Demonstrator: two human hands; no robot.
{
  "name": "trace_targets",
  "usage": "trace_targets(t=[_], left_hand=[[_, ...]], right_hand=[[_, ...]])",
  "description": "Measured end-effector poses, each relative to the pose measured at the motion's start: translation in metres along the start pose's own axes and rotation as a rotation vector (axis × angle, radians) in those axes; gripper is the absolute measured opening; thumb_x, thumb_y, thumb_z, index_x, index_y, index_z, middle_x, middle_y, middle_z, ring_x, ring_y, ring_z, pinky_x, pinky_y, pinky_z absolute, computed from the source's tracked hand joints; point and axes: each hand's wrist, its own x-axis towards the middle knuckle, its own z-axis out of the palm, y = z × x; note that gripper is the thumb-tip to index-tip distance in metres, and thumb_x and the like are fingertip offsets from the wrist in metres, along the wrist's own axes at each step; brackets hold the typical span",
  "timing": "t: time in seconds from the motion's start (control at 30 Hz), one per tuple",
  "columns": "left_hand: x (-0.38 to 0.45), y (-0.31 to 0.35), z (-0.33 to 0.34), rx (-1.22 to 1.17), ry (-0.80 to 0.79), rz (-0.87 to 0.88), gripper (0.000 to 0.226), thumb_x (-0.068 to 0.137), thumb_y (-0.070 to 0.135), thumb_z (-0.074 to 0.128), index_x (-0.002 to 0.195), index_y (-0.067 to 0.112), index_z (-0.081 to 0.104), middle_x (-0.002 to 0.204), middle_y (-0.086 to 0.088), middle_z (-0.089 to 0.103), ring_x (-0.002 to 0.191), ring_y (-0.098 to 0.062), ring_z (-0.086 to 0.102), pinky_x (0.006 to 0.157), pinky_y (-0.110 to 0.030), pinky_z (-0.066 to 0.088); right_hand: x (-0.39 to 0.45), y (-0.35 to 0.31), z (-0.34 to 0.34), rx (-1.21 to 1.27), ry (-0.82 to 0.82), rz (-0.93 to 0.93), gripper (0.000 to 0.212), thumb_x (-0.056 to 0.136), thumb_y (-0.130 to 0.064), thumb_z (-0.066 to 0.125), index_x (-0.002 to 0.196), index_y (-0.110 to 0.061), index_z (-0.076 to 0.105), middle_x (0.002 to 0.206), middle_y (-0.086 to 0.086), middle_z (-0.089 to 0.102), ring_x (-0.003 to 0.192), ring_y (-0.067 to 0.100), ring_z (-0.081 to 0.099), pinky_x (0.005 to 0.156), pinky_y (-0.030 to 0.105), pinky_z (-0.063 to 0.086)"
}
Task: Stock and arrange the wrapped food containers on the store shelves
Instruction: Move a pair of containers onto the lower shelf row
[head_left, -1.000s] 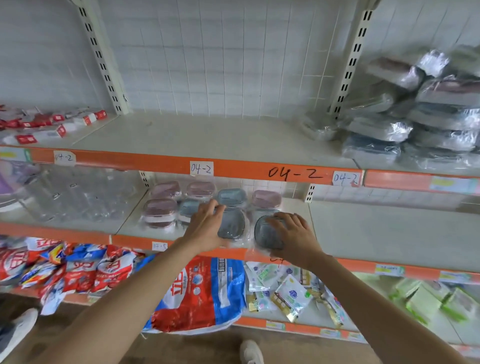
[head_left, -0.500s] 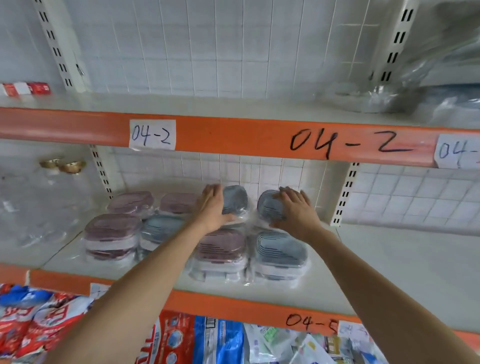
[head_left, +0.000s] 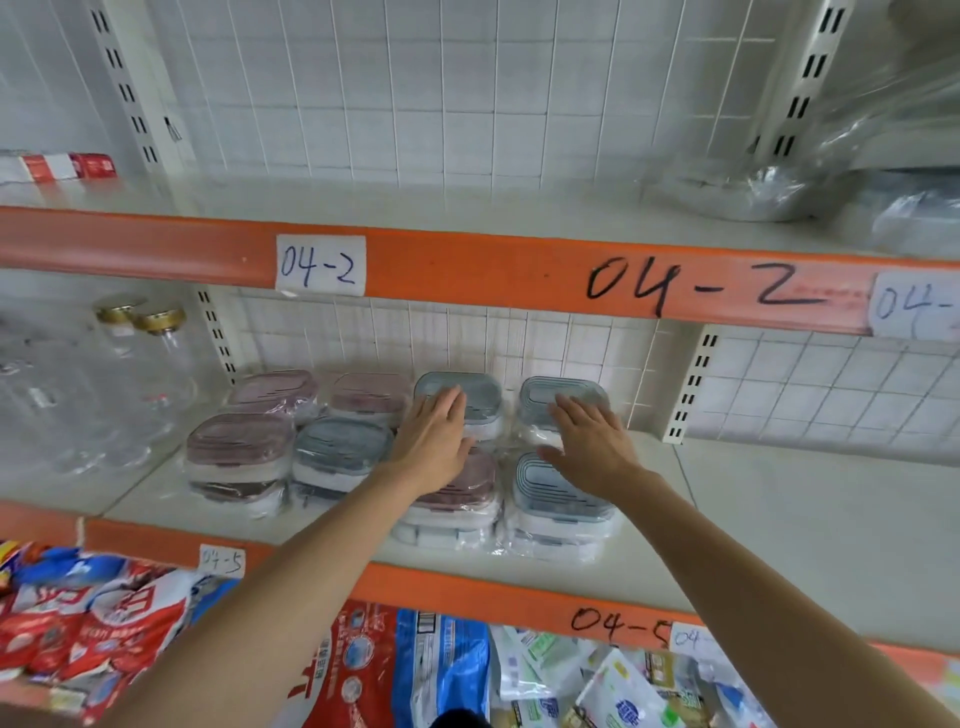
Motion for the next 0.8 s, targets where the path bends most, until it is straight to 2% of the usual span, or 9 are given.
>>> trace_targets(t=[0.07, 0.13, 0.2, 0.23, 0.3, 0.4, 0.5, 0.7, 0.8], left_hand=[[-0.016, 0.000, -0.003, -0.084, -0.024, 0.033, 0.055, 0.099, 0.026, 0.042, 0.147, 0.006, 0.025, 0.154, -0.006, 0.025, 0.136, -0.022, 0.033, 0.114, -0.039, 0.022], [-0.030, -0.002, -0.010, -0.146, -0.099, 0.107, 0.036, 0.096, 0.018, 0.048, 0.130, 0.010, 0.048, 0.134, -0.003, 0.049, 0.114, -0.017, 0.053, 0.096, -0.032, 0.044], [-0.050, 0.003, -0.041, -0.118, -0.242, 0.164, 0.018, 0.094, 0.017, 0.052, 0.108, 0.011, 0.061, 0.108, 0.000, 0.062, 0.091, -0.014, 0.059, 0.086, -0.025, 0.044], [-0.060, 0.008, -0.059, -0.107, -0.311, 0.186, 0.015, 0.094, 0.018, 0.053, 0.104, 0.012, 0.064, 0.104, 0.001, 0.064, 0.089, -0.013, 0.060, 0.091, -0.029, 0.042], [-0.074, 0.019, -0.099, -0.130, -0.409, 0.202, 0.021, 0.094, 0.020, 0.055, 0.110, 0.012, 0.065, 0.114, 0.001, 0.065, 0.098, -0.014, 0.062, 0.099, -0.035, 0.041], [-0.097, 0.039, -0.154, -0.129, -0.468, 0.247, 0.028, 0.094, 0.022, 0.053, 0.120, 0.014, 0.061, 0.123, -0.002, 0.061, 0.107, -0.017, 0.060, 0.099, -0.035, 0.043], [-0.118, 0.061, -0.200, -0.115, -0.485, 0.304, 0.025, 0.094, 0.025, 0.052, 0.115, 0.017, 0.063, 0.121, -0.001, 0.060, 0.108, -0.016, 0.059, 0.100, -0.046, 0.043], [-0.103, 0.098, -0.280, -0.196, -0.353, 0.389, 0.020, 0.093, 0.020, 0.051, 0.095, 0.006, 0.065, 0.096, -0.007, 0.067, 0.082, -0.017, 0.061, 0.078, -0.029, 0.049], [-0.074, 0.121, -0.308, -0.326, -0.219, 0.373, 0.017, 0.089, 0.015, 0.055, 0.093, 0.003, 0.066, 0.091, -0.012, 0.067, 0.083, -0.025, 0.062, 0.078, -0.038, 0.050]], right_hand=[[-0.013, -0.009, 0.000, 0.002, -0.061, -0.053, 0.060, 0.097, -0.046, 0.040, 0.146, -0.015, 0.026, 0.155, 0.001, 0.021, 0.142, 0.018, 0.020, 0.117, 0.039, 0.010], [-0.026, -0.016, -0.005, 0.000, -0.172, -0.115, 0.054, 0.096, -0.042, 0.044, 0.142, -0.015, 0.034, 0.152, 0.002, 0.029, 0.137, 0.020, 0.029, 0.113, 0.039, 0.022], [-0.052, -0.025, -0.033, 0.014, -0.243, -0.169, 0.050, 0.095, -0.039, 0.046, 0.139, -0.016, 0.039, 0.146, 0.003, 0.036, 0.134, 0.020, 0.033, 0.107, 0.039, 0.029], [-0.066, -0.028, -0.047, 0.014, -0.253, -0.180, 0.048, 0.095, -0.038, 0.046, 0.138, -0.016, 0.041, 0.143, 0.003, 0.040, 0.133, 0.020, 0.035, 0.106, 0.039, 0.031], [-0.091, -0.031, -0.081, 0.014, -0.258, -0.157, 0.045, 0.096, -0.037, 0.046, 0.135, -0.015, 0.045, 0.136, 0.003, 0.047, 0.127, 0.021, 0.040, 0.103, 0.038, 0.033], [-0.130, -0.037, -0.131, 0.018, -0.281, -0.118, 0.043, 0.096, -0.036, 0.046, 0.132, -0.013, 0.047, 0.131, 0.004, 0.052, 0.121, 0.021, 0.046, 0.101, 0.037, 0.037], [-0.171, -0.043, -0.179, 0.026, -0.267, -0.102, 0.044, 0.096, -0.035, 0.048, 0.134, -0.016, 0.046, 0.130, 0.003, 0.054, 0.120, 0.020, 0.049, 0.100, 0.036, 0.039], [-0.214, -0.025, -0.272, 0.023, -0.126, -0.041, 0.045, 0.095, -0.034, 0.049, 0.137, -0.019, 0.045, 0.139, -0.002, 0.048, 0.128, 0.016, 0.042, 0.103, 0.032, 0.033], [-0.221, -0.004, -0.304, -0.017, -0.058, 0.021, 0.043, 0.095, -0.034, 0.048, 0.136, -0.019, 0.045, 0.136, 0.000, 0.048, 0.127, 0.018, 0.041, 0.101, 0.033, 0.034]])
